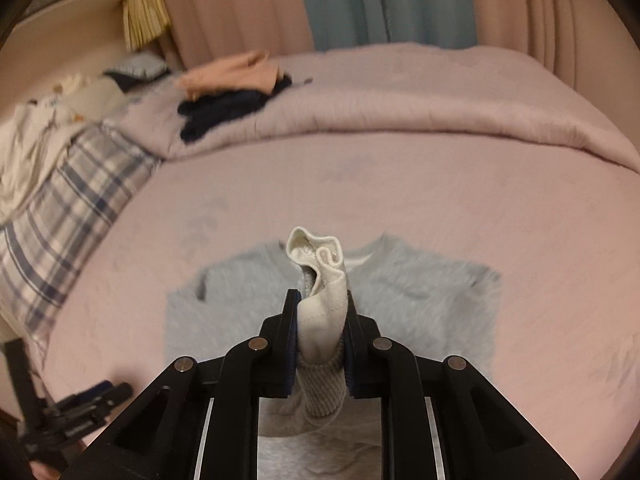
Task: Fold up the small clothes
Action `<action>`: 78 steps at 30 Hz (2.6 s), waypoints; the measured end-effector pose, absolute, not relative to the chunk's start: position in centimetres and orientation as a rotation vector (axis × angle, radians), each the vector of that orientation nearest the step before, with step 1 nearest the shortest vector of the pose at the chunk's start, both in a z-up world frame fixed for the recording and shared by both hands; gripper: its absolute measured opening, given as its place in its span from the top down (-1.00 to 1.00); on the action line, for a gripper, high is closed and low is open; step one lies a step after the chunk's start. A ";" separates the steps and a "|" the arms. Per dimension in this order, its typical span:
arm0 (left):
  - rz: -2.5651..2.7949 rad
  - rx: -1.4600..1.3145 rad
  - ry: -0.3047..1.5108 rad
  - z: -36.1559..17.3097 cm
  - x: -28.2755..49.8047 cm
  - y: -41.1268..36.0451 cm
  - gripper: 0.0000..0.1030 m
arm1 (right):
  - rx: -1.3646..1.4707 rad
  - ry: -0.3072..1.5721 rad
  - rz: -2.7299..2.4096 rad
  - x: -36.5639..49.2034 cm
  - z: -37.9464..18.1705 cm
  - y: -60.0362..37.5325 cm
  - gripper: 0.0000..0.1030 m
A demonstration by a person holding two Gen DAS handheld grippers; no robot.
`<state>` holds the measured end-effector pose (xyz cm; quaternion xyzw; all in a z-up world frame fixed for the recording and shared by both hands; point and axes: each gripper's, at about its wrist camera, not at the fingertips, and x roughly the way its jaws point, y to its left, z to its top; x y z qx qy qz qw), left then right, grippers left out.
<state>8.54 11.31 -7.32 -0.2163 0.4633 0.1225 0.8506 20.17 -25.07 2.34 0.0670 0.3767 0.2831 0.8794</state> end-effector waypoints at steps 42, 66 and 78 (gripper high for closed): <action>0.235 -0.366 1.063 -10.6 18.4 9.4 -0.19 | 0.304 0.975 0.269 21.8 -7.1 -35.8 0.63; 0.256 -0.353 1.097 -11.7 24.0 9.4 -0.22 | 0.336 0.890 0.368 22.6 -5.1 -34.9 0.83; 0.273 -0.312 1.105 -12.2 24.6 9.4 -0.28 | 0.283 1.038 0.327 24.3 -10.4 -33.7 0.83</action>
